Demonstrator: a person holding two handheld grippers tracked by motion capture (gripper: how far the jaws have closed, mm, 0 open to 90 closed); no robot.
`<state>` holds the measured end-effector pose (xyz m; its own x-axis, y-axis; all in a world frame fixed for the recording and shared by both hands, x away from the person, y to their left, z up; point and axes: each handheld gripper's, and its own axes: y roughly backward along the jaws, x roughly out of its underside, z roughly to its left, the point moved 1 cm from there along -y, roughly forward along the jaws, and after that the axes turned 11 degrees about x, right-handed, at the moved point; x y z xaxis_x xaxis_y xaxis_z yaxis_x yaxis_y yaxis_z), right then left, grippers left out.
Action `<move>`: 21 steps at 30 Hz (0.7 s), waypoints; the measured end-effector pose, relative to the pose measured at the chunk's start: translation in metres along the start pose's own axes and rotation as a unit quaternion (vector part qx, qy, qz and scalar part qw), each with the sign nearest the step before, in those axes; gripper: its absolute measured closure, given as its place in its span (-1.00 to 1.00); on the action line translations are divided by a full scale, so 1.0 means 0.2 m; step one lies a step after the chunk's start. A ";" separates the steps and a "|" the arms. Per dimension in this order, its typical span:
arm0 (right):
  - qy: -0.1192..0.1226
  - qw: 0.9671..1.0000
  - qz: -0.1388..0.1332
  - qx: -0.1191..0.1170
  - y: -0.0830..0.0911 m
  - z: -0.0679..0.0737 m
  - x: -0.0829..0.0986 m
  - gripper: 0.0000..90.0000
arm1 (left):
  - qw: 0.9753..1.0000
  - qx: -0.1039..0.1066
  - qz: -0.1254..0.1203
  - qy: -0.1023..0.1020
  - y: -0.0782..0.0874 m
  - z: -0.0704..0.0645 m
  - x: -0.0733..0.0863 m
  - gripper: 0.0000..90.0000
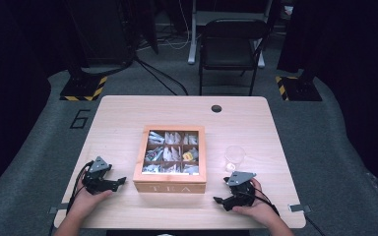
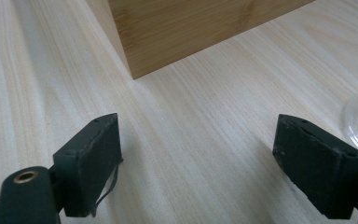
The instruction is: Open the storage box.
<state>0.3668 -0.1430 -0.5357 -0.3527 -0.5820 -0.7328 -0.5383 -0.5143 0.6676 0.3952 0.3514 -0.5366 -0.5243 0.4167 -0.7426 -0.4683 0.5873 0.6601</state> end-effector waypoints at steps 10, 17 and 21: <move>-0.003 1.000 0.000 -0.005 0.00 0.00 0.00 -0.70 | 1.000 0.004 0.006 0.001 0.01 0.00 0.00 -0.65; -0.002 1.000 0.000 -0.005 0.00 0.00 0.00 -0.70 | 1.000 -0.002 -0.002 0.003 0.01 -0.01 0.01 -0.63; -0.003 1.000 0.000 -0.005 0.00 0.00 0.00 -0.70 | 1.000 -0.003 -0.002 0.007 0.01 -0.01 0.01 -0.63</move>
<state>0.3664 -0.1435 -0.5359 -0.3577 -0.5775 -0.7338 -0.5301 -0.5214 0.6687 0.3918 0.3512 -0.5365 -0.5317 0.4044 -0.7441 -0.4752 0.5849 0.6574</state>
